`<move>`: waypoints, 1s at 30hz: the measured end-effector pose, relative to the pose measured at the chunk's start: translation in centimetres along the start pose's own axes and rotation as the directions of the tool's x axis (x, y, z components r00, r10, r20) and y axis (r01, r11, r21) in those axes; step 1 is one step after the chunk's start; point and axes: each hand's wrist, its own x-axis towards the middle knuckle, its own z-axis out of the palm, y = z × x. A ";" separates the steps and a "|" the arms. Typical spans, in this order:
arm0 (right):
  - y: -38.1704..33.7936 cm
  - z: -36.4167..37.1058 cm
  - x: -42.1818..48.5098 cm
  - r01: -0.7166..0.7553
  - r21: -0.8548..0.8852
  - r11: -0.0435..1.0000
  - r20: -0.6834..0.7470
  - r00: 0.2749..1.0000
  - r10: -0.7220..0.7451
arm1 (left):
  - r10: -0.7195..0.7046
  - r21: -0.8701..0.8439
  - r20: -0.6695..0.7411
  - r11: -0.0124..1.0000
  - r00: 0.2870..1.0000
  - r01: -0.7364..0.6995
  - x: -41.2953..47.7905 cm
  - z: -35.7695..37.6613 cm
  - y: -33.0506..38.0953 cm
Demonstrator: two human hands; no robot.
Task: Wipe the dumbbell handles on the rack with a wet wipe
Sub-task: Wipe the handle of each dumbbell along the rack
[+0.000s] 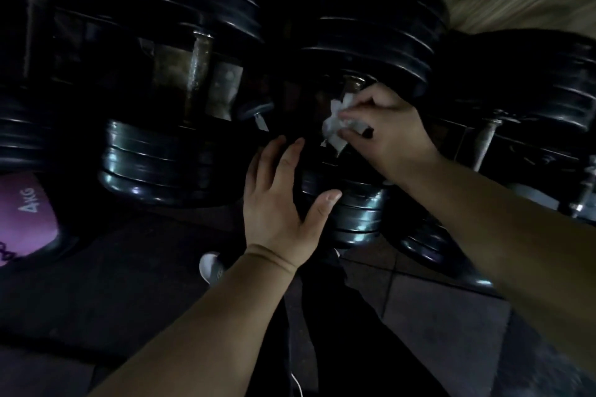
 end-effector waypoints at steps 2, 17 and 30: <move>-0.3 -0.5 -0.2 0.122 -0.011 0.992 0.160 0.980 -0.119 | 0.019 -0.005 -0.013 1.000 1.000 -0.019 0.0 0.1 0.0; -0.6 -0.8 1.3 0.075 -0.011 0.997 0.230 0.971 -0.070 | 0.024 -0.034 -0.060 0.999 0.998 -0.026 -0.1 0.4 -0.1; -1.2 -1.4 0.7 -0.517 0.213 0.829 -0.034 0.844 0.535 | 0.018 -0.043 -0.050 0.999 0.999 -0.020 0.0 0.4 -0.2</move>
